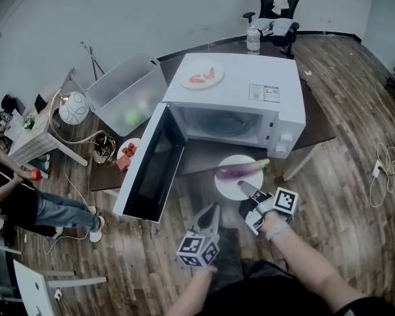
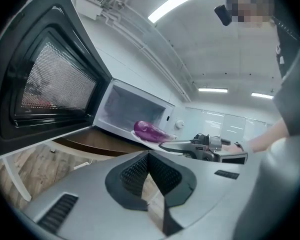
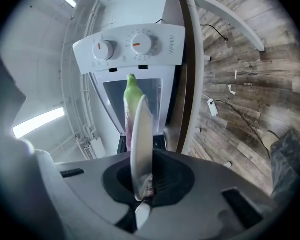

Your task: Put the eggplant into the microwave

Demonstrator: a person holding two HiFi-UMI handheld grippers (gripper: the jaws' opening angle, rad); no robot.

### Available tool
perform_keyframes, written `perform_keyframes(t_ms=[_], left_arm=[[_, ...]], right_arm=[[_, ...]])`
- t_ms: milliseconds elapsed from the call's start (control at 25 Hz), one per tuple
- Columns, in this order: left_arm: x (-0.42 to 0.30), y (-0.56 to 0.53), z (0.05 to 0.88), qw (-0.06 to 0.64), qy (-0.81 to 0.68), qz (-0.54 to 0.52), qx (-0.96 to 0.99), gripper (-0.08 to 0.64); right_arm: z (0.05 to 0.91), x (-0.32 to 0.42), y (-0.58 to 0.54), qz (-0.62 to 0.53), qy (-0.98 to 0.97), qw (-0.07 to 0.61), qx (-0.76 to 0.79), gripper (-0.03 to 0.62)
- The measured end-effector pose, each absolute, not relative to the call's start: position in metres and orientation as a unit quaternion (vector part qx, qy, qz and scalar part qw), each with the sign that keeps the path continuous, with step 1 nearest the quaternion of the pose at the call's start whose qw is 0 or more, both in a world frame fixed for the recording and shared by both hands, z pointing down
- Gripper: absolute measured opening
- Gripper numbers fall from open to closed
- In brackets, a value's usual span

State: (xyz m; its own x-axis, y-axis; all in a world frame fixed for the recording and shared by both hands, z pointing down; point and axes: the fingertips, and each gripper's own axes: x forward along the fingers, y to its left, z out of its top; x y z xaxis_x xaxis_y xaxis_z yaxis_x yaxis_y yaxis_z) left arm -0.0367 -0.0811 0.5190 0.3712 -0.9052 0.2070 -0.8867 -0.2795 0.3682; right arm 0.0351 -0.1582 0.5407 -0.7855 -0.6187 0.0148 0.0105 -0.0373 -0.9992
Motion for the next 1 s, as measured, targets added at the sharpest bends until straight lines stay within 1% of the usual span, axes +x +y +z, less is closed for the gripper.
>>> perform_keyframes(t_ms=[1000], left_arm=[[-0.059, -0.156, 0.529, 0.207, -0.541, -0.019, 0.815, 0.002]], right_arm=[[0.538, 0.000, -0.254, -0.667, 0.655, 0.249, -0.254, 0.009]])
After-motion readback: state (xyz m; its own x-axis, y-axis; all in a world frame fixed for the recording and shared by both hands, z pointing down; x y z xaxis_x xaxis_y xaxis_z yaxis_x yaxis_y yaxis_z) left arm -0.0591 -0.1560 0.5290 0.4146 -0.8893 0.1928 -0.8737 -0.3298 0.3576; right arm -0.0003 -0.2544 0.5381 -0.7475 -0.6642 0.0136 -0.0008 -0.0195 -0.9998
